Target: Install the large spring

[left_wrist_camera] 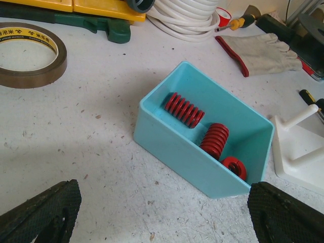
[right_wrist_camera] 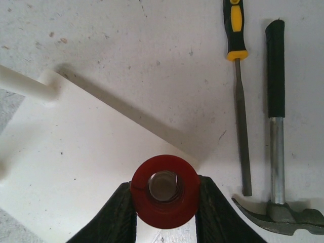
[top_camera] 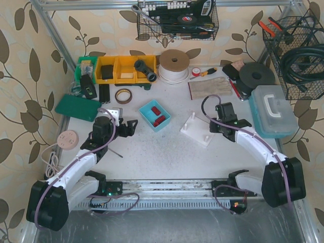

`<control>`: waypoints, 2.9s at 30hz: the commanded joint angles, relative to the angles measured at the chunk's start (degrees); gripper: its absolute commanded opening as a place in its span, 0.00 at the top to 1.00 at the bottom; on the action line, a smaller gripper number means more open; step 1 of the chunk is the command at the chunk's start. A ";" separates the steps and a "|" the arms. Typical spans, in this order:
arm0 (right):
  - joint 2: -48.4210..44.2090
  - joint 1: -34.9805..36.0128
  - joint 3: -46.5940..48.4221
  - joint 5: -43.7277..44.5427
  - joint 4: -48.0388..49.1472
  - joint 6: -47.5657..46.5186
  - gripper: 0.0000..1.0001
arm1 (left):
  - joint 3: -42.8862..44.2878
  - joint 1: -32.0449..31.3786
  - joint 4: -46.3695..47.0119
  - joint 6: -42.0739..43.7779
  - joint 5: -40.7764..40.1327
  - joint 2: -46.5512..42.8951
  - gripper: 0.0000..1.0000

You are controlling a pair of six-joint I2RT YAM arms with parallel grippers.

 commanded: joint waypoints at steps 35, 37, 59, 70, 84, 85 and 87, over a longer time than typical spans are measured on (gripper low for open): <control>3.44 13.49 14.12 -5.08 1.26 -6.02 0.49 | 13.97 -1.26 -18.03 -12.35 -3.75 6.46 0.36; 3.00 13.66 13.17 -3.89 2.21 -6.56 0.47 | 18.82 -2.19 -22.14 -14.60 -4.13 10.51 0.39; -10.04 13.75 2.39 2.65 10.77 -2.11 0.00 | 52.20 -13.25 -36.16 -43.86 -12.50 45.11 0.50; -8.65 13.75 2.59 3.25 10.50 -1.76 0.00 | 60.94 -14.75 -44.53 -51.46 -15.33 54.95 0.57; -8.88 13.75 2.00 3.00 11.02 -1.76 0.01 | 64.25 -15.40 -42.09 -52.70 -12.46 62.36 0.57; -8.80 13.75 1.94 3.00 11.02 -1.75 0.01 | 64.09 -15.43 -41.83 -52.71 -12.58 62.33 0.57; -8.72 13.76 1.96 3.00 11.08 -1.80 0.01 | 63.91 -15.62 -41.56 -52.69 -13.31 62.03 0.57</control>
